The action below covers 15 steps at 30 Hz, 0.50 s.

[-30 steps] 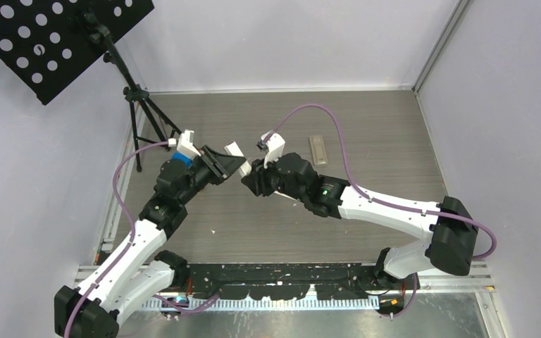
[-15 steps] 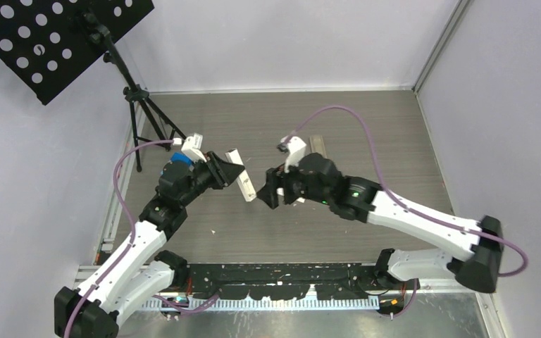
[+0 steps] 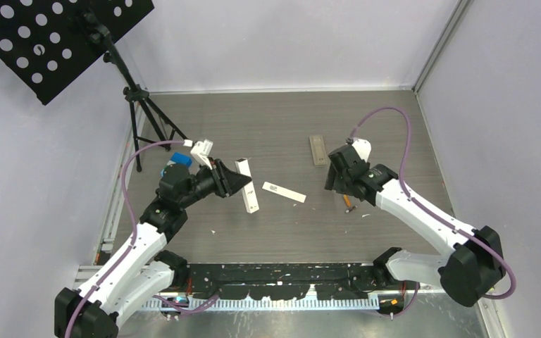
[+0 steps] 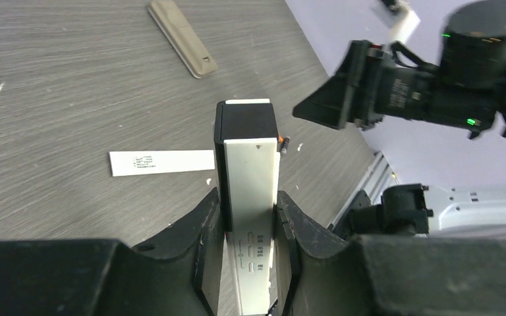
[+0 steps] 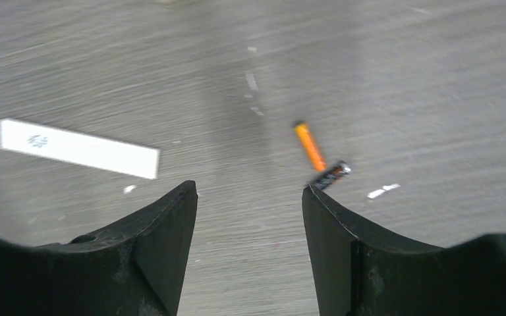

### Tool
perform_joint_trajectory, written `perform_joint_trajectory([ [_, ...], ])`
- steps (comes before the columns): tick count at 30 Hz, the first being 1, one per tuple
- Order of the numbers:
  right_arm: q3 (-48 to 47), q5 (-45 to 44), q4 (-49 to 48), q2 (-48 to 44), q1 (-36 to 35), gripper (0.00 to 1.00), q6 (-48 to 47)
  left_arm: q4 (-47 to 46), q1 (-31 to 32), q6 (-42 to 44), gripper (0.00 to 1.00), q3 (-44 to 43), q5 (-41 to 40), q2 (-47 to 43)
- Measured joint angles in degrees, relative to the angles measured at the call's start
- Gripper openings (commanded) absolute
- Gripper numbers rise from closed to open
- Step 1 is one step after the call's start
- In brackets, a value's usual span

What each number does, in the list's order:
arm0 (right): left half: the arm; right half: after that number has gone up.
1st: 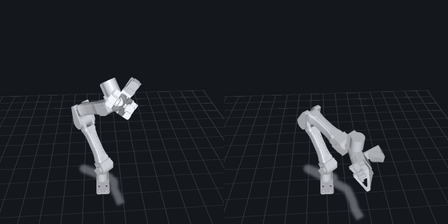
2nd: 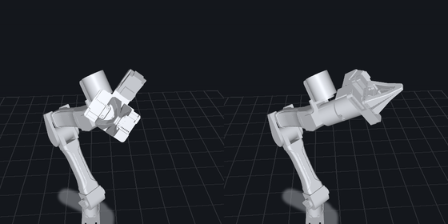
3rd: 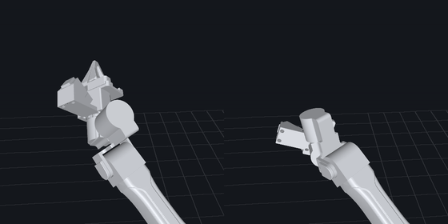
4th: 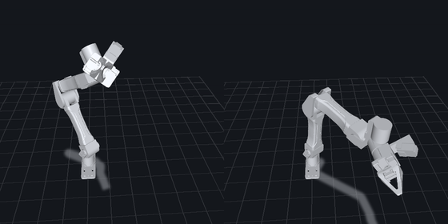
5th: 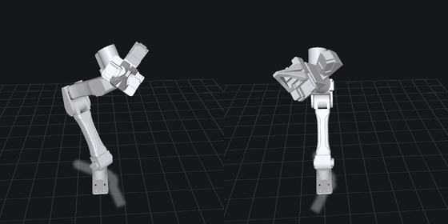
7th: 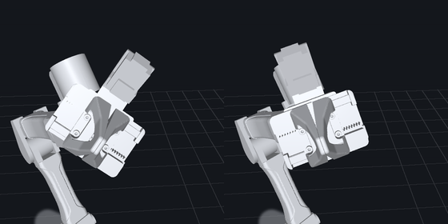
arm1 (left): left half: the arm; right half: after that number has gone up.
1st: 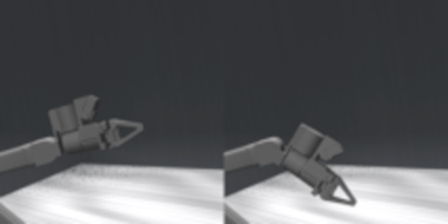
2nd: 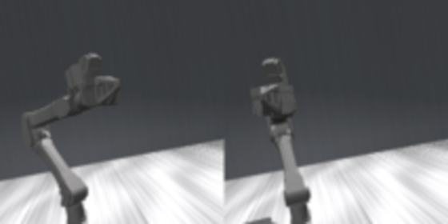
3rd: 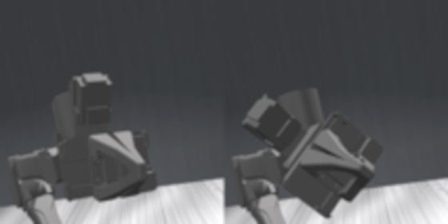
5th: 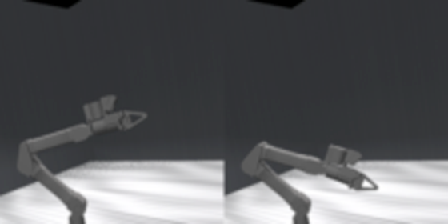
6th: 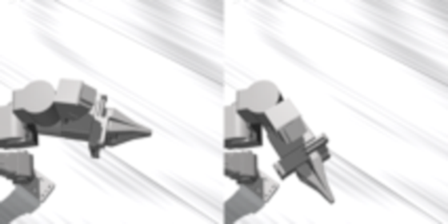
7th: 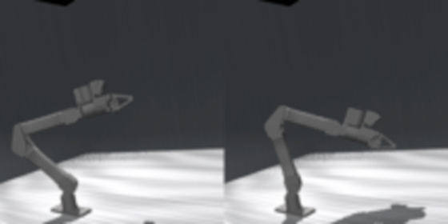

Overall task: Load the batteries into the remote control
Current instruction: Adjust the battery at the center of the board.

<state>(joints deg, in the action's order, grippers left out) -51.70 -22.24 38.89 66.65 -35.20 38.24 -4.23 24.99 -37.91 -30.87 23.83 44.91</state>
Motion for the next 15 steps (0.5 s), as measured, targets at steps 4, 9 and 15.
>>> perform_joint_trajectory([
  [4,1.8,-1.6,2.6,2.4,4.4,0.62,2.1,-1.9,0.0,0.0,0.00,0.1,3.5,0.3],
  [9,5.4,-2.4,3.1,4.4,5.7,0.59,4.9,-3.2,0.0,0.0,0.00,0.2,6.0,1.4],
  [15,8.3,-2.4,1.7,7.4,6.7,0.55,5.8,-3.3,0.0,0.0,0.00,0.3,6.7,2.6],
])
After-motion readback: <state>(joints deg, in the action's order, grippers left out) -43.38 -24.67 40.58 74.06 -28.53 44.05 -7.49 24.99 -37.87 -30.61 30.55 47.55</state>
